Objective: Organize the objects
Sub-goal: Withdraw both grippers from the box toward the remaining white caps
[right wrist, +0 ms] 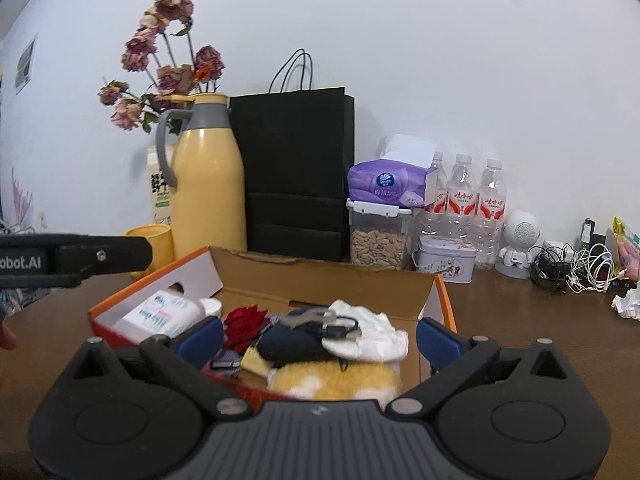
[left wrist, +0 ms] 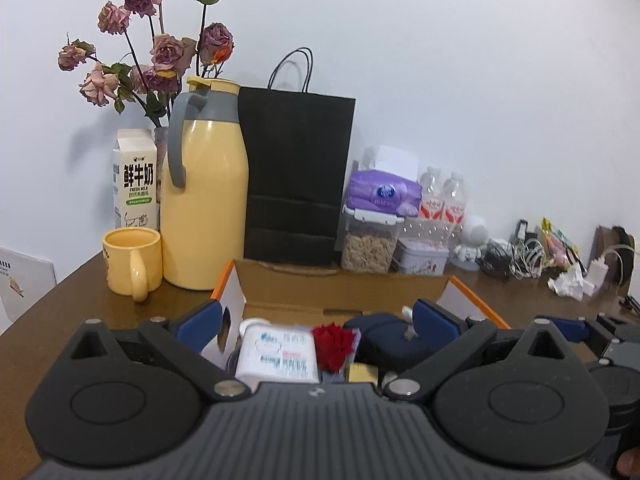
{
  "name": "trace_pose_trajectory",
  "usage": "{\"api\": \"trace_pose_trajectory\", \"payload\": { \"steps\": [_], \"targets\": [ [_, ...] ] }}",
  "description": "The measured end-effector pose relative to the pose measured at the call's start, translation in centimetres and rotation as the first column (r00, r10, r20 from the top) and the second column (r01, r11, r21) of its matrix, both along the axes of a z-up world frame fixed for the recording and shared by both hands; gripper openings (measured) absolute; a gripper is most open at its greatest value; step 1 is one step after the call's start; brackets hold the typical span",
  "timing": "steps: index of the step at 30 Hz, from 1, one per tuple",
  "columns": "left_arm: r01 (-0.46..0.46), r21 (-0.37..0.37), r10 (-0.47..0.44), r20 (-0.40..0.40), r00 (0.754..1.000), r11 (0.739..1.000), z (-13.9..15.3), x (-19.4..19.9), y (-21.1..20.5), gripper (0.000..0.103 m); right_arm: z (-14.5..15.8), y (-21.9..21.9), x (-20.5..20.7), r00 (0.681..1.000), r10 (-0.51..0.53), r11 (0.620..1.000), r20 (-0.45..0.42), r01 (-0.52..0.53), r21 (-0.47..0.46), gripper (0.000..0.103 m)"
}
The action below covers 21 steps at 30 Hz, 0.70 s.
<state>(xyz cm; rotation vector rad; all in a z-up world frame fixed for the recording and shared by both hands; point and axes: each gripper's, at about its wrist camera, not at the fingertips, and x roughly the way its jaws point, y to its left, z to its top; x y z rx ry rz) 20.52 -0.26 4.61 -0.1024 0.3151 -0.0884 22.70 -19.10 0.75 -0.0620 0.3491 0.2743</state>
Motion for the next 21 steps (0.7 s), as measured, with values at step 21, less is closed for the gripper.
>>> {"api": "trace_pose_trajectory", "payload": {
  "steps": [21],
  "targets": [
    [0.062, 0.078, -0.041, -0.251, 0.967, 0.995, -6.2, -3.0, 0.8, 0.103, -5.0, -0.8, -4.4, 0.977, 0.063, 0.993, -0.206, -0.082, -0.086, 0.103]
  ]
}}
